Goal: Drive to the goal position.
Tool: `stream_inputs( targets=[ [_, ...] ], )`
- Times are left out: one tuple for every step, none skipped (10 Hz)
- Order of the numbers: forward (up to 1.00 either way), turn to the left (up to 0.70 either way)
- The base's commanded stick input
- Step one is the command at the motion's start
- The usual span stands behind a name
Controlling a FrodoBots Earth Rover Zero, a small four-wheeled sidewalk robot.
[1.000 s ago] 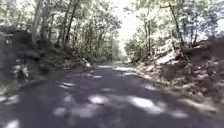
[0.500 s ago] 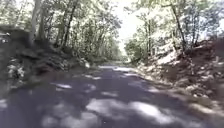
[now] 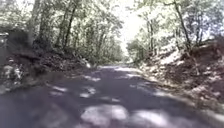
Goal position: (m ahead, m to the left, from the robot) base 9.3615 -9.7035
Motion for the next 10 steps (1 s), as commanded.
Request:
stream_inputs(
  targets=[
    [0.45, -0.18],
    [0.45, 0.0],
    [0.45, 0.0],
    [0.45, 0.0],
    [0.45, 0.0],
    [0.45, 0.0],
    [0.45, 0.0],
    [0.45, 0.0],
    [0.45, 0.0],
    [0.45, 0.0]
  ],
)
